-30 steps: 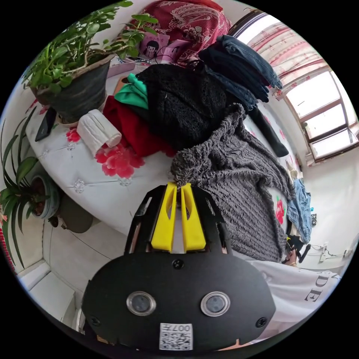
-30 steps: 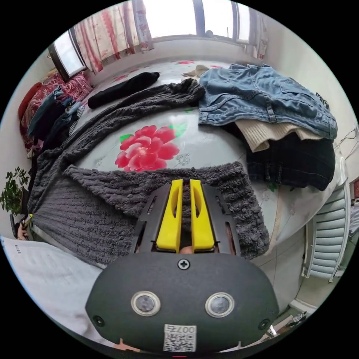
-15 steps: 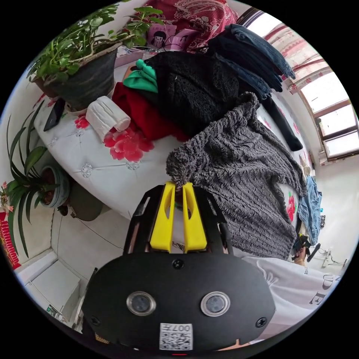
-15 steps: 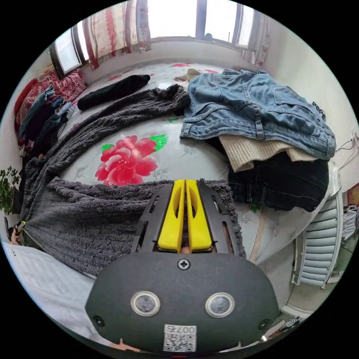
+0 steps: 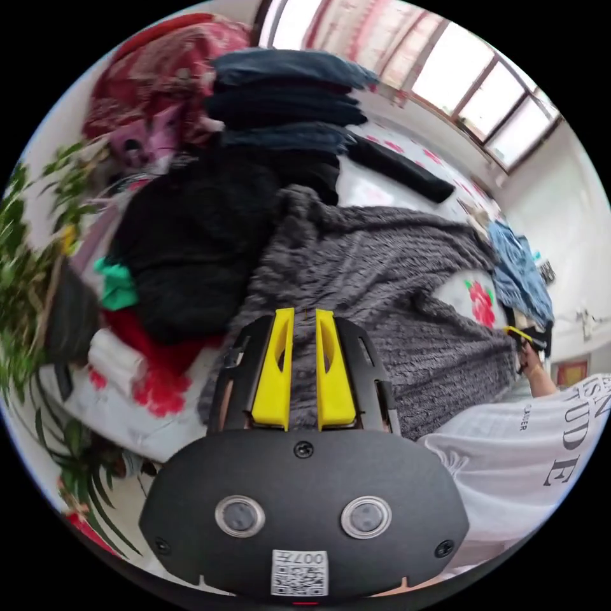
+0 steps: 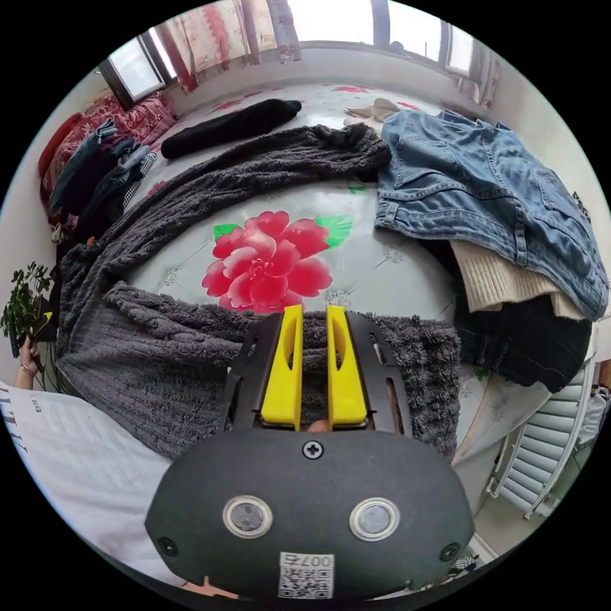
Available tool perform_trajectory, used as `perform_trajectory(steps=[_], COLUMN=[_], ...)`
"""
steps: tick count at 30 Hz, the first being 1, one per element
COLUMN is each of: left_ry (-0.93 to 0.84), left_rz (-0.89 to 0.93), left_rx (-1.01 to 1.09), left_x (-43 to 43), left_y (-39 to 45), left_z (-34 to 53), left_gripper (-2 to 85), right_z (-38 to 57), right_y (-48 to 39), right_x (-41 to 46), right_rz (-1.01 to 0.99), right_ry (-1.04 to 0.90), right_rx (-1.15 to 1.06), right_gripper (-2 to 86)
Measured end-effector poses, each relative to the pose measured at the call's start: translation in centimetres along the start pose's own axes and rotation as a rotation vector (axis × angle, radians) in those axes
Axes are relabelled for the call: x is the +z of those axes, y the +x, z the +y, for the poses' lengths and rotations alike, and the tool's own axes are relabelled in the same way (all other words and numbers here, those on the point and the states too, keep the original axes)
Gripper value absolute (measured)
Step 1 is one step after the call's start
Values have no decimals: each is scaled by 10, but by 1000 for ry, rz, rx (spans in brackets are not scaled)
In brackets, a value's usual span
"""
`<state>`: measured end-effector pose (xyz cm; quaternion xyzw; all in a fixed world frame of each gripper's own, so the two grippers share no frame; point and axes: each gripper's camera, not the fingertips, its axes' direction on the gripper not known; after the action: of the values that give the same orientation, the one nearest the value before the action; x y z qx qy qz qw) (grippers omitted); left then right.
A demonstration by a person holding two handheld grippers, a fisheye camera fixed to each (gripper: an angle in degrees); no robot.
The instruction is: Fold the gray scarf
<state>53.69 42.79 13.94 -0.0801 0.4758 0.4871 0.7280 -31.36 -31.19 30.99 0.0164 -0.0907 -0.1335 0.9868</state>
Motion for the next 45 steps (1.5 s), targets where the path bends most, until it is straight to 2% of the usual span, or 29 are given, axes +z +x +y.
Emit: perform_trajectory(steps=[3, 4, 7, 8, 11, 13, 16, 18, 20, 23, 25, 26, 27, 30, 32, 36, 40, 42, 45], left_ry=[-128, -166, -238, -226, -110, -150, -326, -293, -311, -293, -293, -277, -274, -286, -277, -232, -58, 5, 70], left_rz=[137, 178, 272, 353, 443, 413, 185, 188, 214, 240, 260, 260, 257, 257, 267, 339, 424, 357, 160], left_rx=[150, 206, 305, 361, 550, 678, 829, 827, 735, 657, 602, 561, 542, 472, 450, 393, 314, 289, 256], left_x=[60, 82, 124, 125, 111, 123, 180, 187, 190, 195, 201, 203, 205, 215, 216, 206, 160, 141, 118], left_y=[33, 47, 80, 99, 159, 194, 223, 217, 204, 195, 194, 193, 193, 196, 196, 188, 168, 154, 127], left_z=[-29, -36, -49, -57, -70, -69, -49, -45, -54, -64, -72, -78, -80, -84, -77, -62, -49, -49, -61], left_gripper=[62, 62, 64, 63, 66, 71, 45, 23, 4, -5, -7, -8, -9, -9, -8, -3, 46, 60, 76], right_z=[-13, -12, -23, -26, -35, -32, -25, -17, -5, 5, 3, 2, -6, -39, -51, -48, -69, -94, -156], right_y=[-7, -11, -7, -4, 18, 33, 43, 40, 32, 14, -5, -9, -8, 15, 32, 28, -1, -17, -42], right_x=[43, 41, 49, 50, 52, 54, 51, 34, 16, 28, 63, 60, 63, 67, 78, 46, 19, 12, 11], right_rz=[66, 98, 112, 98, 38, -12, -48, -37, -48, -37, 81, 107, 185, 138, 226, 114, 3, 9, 12], right_ry=[-185, -118, -117, -122, -102, -58, -18, 32, 87, -19, -151, -88, -45, -8, -47, 131, 229, 267, 296], right_rx=[-97, -135, -126, -111, 10, 103, 195, 189, 126, -11, -117, -145, -120, 54, 190, 206, 118, 56, -42], right_gripper=[33, 32, 28, 26, 16, 9, 10, 14, 18, 22, 22, 21, 19, 9, 4, 6, 28, 37, 49])
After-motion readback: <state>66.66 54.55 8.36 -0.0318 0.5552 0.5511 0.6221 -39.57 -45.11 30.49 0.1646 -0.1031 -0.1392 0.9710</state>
